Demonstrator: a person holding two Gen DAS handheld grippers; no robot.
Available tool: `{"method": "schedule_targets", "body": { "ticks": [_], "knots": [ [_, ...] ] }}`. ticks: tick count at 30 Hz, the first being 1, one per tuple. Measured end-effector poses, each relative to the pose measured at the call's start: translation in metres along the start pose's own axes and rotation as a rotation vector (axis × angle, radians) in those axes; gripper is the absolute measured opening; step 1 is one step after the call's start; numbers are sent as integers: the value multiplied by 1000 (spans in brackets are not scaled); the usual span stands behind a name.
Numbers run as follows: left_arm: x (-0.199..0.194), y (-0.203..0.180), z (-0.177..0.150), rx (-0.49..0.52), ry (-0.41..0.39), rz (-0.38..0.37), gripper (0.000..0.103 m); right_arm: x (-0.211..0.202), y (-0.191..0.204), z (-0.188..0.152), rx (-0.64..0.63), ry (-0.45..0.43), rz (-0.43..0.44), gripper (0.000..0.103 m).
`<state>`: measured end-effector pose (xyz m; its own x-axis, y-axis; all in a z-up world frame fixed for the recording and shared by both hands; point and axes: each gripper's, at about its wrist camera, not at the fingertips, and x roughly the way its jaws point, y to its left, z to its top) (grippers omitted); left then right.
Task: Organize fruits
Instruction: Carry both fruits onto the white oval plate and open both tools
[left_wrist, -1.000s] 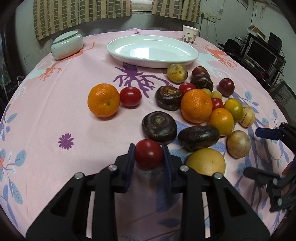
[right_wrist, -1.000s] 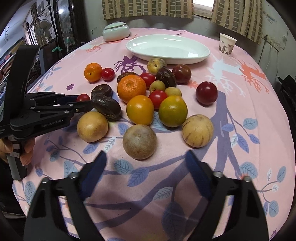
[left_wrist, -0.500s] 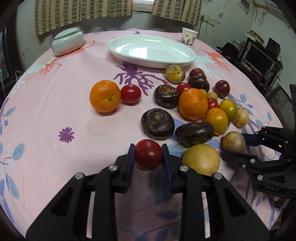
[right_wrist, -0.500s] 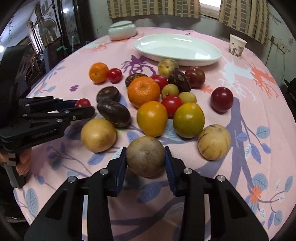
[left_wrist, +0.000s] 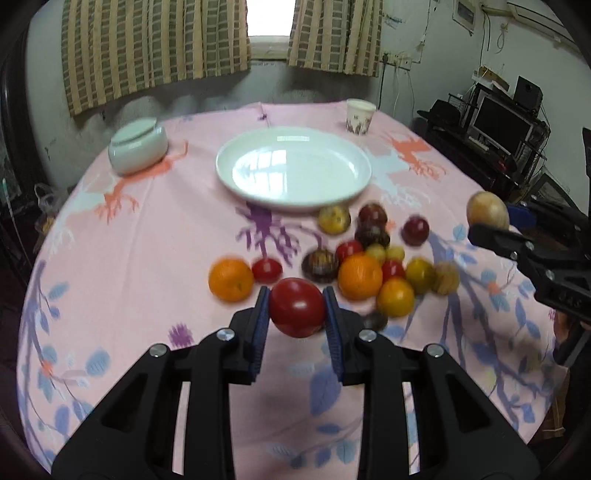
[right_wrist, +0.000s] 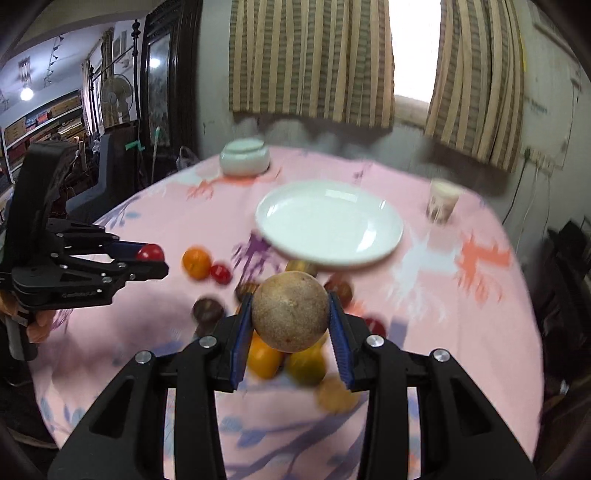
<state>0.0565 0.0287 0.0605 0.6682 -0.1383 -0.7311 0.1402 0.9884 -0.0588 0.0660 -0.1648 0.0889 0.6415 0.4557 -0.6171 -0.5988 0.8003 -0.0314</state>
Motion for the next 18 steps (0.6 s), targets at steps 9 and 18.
{"method": "schedule_targets", "body": {
  "ticks": [9, 18],
  "knots": [
    [113, 9, 121, -44, 38, 57, 29, 155, -67, 71, 18, 156, -22, 39],
    [235, 37, 149, -95, 223, 126, 29, 264, -97, 77, 8, 358, -8, 40]
  ]
}}
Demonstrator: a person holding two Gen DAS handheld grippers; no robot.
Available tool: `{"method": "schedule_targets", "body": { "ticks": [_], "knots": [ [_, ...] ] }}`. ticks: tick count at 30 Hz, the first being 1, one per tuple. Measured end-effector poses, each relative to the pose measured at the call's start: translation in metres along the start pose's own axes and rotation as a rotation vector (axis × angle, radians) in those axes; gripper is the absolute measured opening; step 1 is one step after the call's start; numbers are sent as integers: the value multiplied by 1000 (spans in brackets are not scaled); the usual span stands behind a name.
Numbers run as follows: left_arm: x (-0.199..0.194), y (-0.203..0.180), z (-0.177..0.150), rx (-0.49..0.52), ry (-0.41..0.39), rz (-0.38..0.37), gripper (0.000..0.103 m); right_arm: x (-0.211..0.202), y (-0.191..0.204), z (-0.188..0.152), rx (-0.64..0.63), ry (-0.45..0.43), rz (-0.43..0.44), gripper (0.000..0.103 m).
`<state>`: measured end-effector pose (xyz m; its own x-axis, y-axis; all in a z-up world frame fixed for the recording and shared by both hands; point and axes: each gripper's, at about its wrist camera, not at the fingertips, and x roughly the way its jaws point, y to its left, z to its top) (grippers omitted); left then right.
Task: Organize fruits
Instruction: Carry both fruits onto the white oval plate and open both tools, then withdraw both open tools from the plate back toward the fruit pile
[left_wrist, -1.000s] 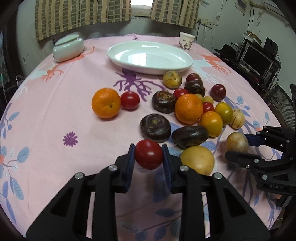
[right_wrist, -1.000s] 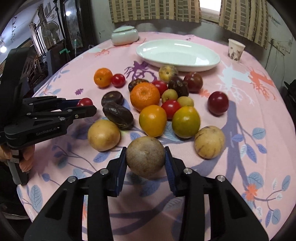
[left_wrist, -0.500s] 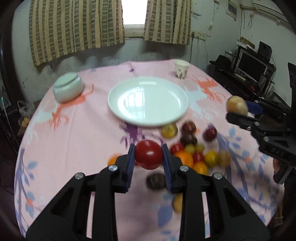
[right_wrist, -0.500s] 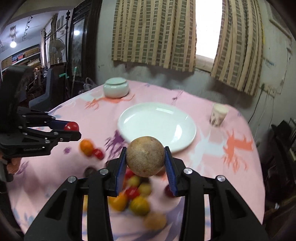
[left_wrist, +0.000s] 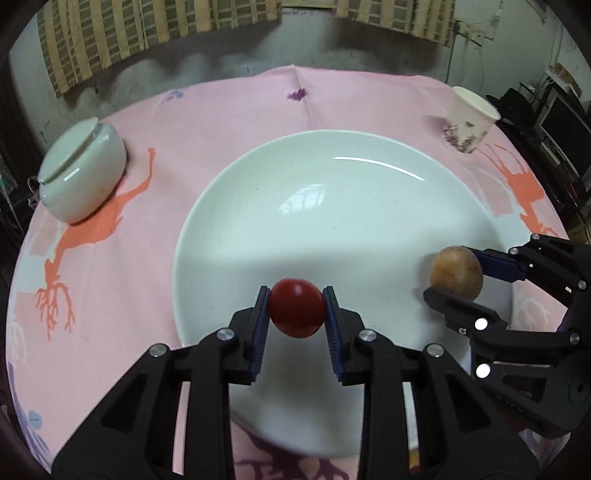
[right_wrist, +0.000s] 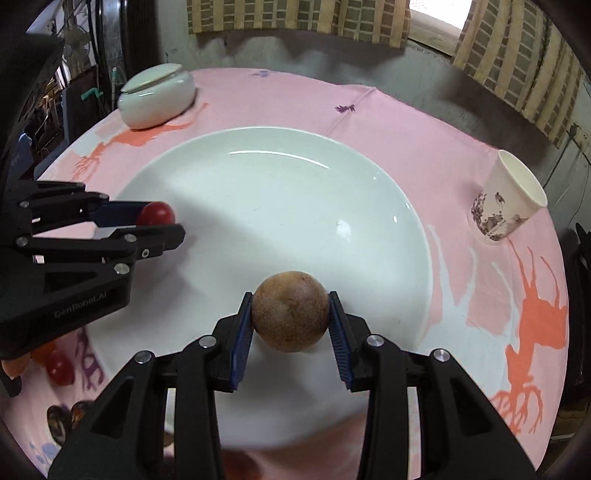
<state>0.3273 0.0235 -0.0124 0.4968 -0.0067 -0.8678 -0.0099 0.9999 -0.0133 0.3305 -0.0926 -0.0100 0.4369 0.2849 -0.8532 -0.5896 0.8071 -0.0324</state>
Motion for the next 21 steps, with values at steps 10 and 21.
{"method": "schedule_targets", "body": {
  "ticks": [10, 21],
  "knots": [
    [-50, 17, -12, -41, -109, -13, 81, -83, 0, -26, 30, -169, -39, 63],
    [-135, 27, -109, -5, -168, -49, 89, -167, 24, -153, 117, -192, 24, 64]
  ]
}}
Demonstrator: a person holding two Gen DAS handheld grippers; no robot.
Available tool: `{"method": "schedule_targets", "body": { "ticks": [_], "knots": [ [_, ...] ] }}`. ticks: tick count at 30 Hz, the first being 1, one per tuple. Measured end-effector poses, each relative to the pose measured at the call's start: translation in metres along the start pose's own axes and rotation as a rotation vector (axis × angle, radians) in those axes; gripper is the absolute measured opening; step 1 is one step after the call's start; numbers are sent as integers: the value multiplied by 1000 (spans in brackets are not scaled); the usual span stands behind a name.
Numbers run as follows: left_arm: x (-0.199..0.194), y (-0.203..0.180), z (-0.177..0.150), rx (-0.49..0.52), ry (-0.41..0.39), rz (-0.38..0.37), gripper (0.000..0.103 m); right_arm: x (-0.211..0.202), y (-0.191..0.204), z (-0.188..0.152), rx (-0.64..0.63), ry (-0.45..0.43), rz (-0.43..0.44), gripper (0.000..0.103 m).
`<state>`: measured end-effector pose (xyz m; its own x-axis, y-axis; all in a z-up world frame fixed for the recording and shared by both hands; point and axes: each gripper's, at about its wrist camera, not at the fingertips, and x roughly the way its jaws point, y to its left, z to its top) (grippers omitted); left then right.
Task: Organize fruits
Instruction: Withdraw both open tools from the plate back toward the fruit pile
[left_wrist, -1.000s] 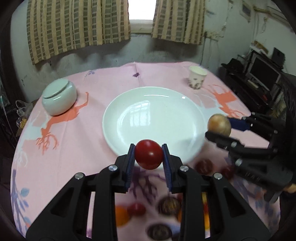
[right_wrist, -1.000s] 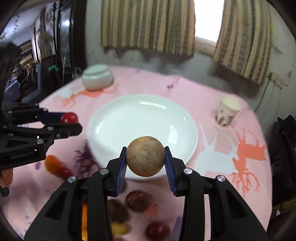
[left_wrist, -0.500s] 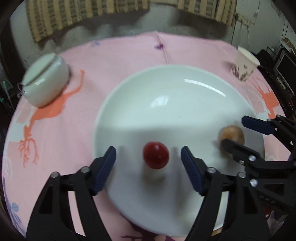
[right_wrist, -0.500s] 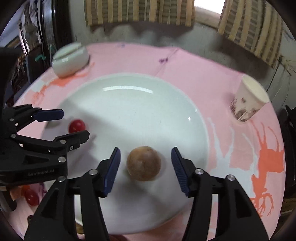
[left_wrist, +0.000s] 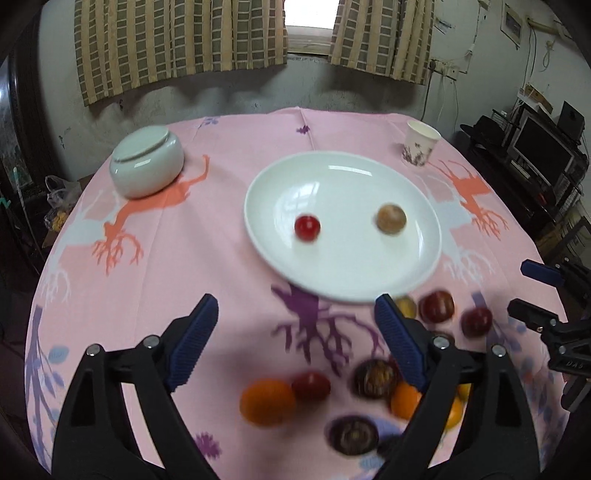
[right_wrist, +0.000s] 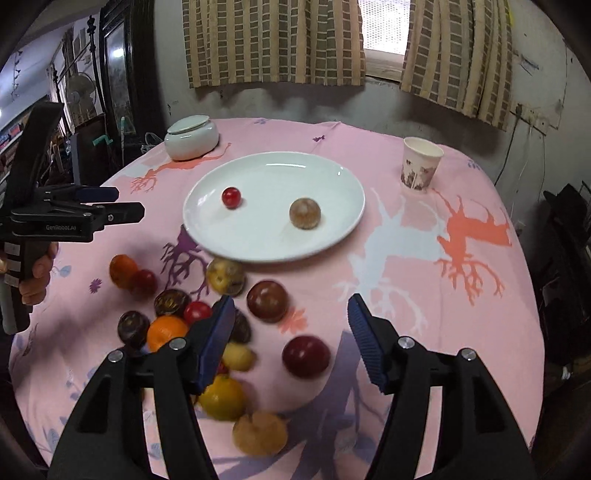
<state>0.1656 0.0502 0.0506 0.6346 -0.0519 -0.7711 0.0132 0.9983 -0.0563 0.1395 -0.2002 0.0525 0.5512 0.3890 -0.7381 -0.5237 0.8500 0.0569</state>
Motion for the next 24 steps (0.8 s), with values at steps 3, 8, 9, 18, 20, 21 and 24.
{"method": "schedule_targets", "body": {
  "ticks": [3, 8, 9, 18, 20, 21, 24],
  "knots": [
    [-8, -3, -32, 26, 16, 4, 91, -12, 9, -26, 18, 1, 20, 64],
    [-14, -8, -78, 38, 48, -4, 91, -16, 28, -57, -42, 41, 10, 64],
    [-15, -9, -84, 39, 53, -7, 91, -12, 33, -63, -59, 63, -5, 64],
    [-18, -23, -118, 74, 78, -36, 94, 28, 31, -80, -98, 179, -103, 64],
    [-18, -24, -119, 74, 84, -46, 94, 35, 30, -81, -103, 180, -102, 62],
    [-17, -24, -120, 74, 89, -50, 94, 35, 31, -81, -115, 162, -77, 53],
    [-17, -27, -120, 77, 88, -59, 94, 34, 36, -80, -152, 142, -90, 42]
  ]
}}
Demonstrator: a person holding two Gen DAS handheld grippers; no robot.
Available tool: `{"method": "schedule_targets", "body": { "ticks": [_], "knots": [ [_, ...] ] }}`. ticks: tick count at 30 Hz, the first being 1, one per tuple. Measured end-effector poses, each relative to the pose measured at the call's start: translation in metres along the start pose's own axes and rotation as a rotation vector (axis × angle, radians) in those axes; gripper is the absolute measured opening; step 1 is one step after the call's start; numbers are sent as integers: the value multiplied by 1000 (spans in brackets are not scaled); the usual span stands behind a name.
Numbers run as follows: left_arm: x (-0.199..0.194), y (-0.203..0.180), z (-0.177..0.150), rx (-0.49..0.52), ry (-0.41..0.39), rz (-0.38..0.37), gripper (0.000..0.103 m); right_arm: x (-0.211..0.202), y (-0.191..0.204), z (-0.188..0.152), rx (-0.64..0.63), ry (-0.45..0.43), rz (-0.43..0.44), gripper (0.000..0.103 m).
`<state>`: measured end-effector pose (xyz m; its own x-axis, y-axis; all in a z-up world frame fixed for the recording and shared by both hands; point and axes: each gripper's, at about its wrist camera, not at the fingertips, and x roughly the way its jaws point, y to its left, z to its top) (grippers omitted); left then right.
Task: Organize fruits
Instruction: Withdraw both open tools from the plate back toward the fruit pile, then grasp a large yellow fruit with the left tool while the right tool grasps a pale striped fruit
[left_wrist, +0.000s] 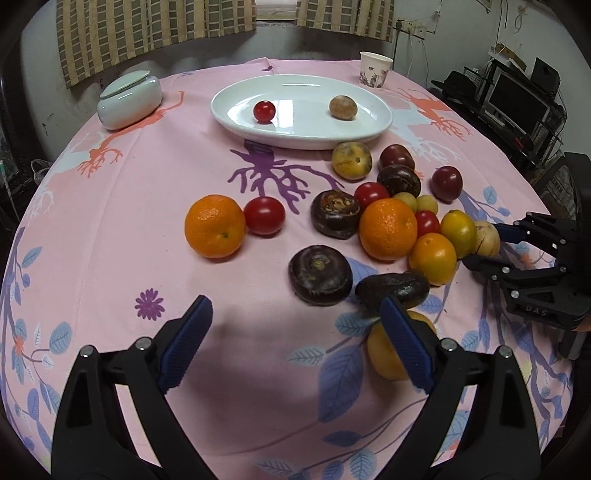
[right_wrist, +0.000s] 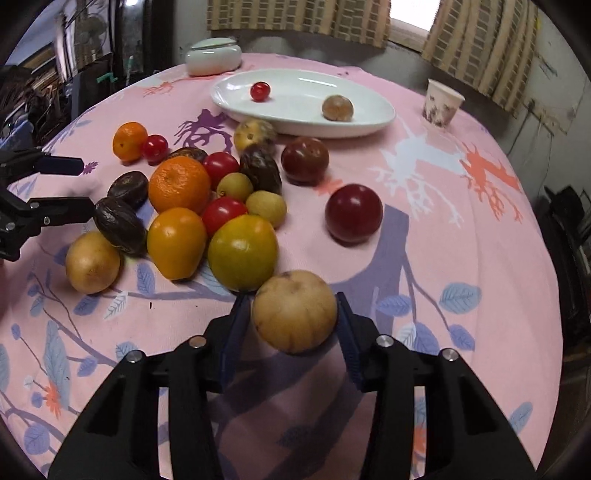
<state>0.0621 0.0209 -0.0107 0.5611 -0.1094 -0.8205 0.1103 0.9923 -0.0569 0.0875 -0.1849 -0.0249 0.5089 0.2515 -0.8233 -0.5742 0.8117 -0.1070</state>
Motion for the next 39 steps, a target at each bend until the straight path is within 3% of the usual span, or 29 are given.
{"method": "schedule_targets", "body": {
  "ticks": [10, 13, 22, 24, 27, 28, 39],
  "knots": [
    [-5, 4, 3, -84, 20, -54, 94, -24, -1, -1, 5, -70, 95, 42],
    [-13, -1, -4, -118, 37, -110, 94, -33, 1, -1, -6, -94, 108, 42],
    [-9, -58, -25, 6, 60, -76, 93, -48, 0, -1, 1, -145, 122, 42],
    [-2, -67, -27, 28, 73, -77, 87, -49, -1, -2, 6, -148, 123, 42],
    [8, -73, -28, 46, 91, -51, 50, -49, -1, -3, 10, -148, 127, 42],
    [11, -71, -28, 41, 89, -30, 47, -49, -1, -3, 9, -149, 127, 42],
    [-13, -62, -31, 35, 26, -28, 46, -47, 1, -4, 11, -146, 132, 42]
  ]
}}
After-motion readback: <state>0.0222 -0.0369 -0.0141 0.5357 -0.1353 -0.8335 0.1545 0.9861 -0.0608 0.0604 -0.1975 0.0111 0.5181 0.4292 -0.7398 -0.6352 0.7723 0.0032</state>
